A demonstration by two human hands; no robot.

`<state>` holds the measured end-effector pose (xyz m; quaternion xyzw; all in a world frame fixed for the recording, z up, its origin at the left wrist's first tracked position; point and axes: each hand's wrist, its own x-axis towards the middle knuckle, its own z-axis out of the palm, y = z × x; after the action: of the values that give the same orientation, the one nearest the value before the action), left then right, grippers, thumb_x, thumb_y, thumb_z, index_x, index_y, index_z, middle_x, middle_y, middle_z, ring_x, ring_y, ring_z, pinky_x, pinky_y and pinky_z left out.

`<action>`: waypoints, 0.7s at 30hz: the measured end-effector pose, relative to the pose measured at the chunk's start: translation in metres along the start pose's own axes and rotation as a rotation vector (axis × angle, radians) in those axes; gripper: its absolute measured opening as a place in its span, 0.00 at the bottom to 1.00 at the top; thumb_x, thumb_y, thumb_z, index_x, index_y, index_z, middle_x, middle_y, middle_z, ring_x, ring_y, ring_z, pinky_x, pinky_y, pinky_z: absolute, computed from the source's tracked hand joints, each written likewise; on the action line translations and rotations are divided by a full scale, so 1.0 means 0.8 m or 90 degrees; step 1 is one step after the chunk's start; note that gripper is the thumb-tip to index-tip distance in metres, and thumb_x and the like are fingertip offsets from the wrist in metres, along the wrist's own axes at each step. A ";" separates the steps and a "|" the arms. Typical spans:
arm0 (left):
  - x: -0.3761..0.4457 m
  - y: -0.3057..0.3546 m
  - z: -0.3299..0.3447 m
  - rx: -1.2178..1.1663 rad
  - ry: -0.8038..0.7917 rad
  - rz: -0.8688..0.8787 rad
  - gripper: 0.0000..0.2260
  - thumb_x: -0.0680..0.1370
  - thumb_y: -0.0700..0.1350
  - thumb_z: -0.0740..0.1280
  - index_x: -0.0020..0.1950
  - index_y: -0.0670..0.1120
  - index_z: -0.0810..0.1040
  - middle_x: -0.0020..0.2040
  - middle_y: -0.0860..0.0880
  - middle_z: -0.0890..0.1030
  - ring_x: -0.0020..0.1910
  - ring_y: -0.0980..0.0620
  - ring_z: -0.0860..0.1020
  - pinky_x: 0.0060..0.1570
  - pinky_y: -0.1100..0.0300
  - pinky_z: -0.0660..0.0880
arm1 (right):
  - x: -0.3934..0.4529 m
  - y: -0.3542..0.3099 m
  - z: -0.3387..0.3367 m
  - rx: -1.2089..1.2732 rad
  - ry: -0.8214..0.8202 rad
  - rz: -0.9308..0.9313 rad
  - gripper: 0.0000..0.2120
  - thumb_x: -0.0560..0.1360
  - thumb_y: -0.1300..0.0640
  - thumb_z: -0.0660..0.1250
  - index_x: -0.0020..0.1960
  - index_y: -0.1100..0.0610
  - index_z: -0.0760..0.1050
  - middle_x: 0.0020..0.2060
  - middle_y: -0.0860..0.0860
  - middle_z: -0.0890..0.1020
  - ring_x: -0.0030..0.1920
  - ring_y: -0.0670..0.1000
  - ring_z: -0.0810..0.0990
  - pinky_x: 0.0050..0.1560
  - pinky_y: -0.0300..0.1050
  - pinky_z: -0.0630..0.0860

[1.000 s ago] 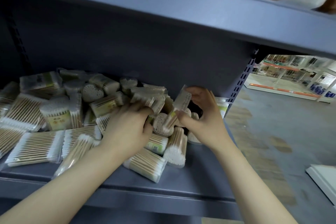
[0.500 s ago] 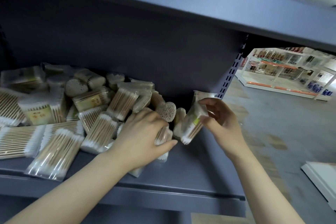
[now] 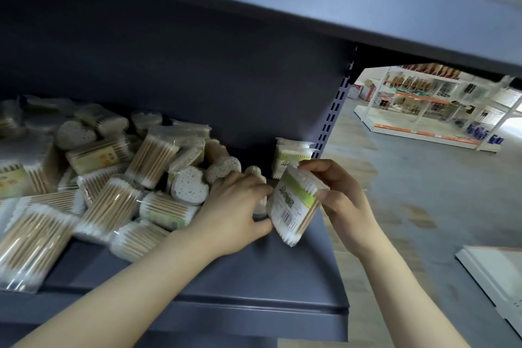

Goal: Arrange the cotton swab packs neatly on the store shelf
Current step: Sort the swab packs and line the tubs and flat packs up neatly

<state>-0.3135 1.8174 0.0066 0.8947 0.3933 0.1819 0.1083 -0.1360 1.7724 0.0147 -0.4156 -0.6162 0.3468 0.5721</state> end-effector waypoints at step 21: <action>0.005 0.007 0.009 -0.028 0.013 -0.088 0.16 0.76 0.46 0.61 0.64 0.51 0.70 0.65 0.55 0.70 0.63 0.52 0.66 0.61 0.58 0.65 | 0.000 0.034 -0.001 -0.341 0.059 -0.022 0.13 0.67 0.62 0.61 0.43 0.44 0.74 0.44 0.43 0.78 0.47 0.38 0.76 0.47 0.26 0.69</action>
<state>-0.3039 1.8164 0.0029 0.8609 0.4513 0.1915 0.1362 -0.1321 1.7832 -0.0098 -0.5571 -0.6659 0.1422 0.4754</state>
